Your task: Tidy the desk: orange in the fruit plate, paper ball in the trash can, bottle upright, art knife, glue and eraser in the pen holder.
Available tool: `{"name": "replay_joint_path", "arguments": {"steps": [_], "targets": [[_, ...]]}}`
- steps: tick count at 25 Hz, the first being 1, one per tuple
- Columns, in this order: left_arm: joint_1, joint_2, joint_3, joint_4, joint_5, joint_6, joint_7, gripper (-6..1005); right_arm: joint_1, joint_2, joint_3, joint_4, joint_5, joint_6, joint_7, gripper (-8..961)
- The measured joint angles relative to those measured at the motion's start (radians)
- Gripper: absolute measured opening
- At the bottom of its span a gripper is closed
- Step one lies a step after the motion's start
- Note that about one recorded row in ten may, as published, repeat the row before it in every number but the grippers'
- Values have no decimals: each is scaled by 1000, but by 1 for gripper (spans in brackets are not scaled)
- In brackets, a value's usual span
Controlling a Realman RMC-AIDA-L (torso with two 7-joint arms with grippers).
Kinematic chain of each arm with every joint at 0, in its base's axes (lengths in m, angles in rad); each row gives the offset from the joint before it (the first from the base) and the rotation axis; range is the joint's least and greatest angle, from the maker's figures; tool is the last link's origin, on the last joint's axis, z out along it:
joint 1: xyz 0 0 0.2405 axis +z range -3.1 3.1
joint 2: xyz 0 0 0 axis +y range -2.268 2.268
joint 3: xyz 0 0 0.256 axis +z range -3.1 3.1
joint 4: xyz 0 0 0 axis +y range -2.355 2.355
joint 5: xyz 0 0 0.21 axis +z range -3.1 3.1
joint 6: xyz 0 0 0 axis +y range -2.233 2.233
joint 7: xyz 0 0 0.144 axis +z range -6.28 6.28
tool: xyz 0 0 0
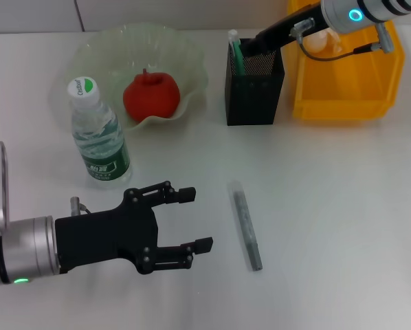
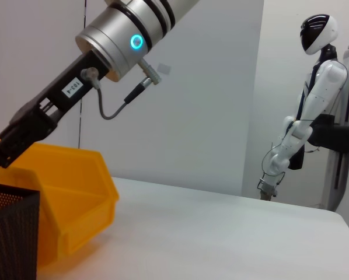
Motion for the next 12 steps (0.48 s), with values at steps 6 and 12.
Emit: {"name": "replay_joint_path", "arguments": {"steps": [6, 12], "targets": [[1, 0, 4, 0, 0, -2, 0, 813, -6, 0, 9, -26, -3, -41, 13, 531], [6, 2, -1, 0, 0, 4, 0, 813, -51, 2, 2, -266, -77, -316, 197, 665]]}}
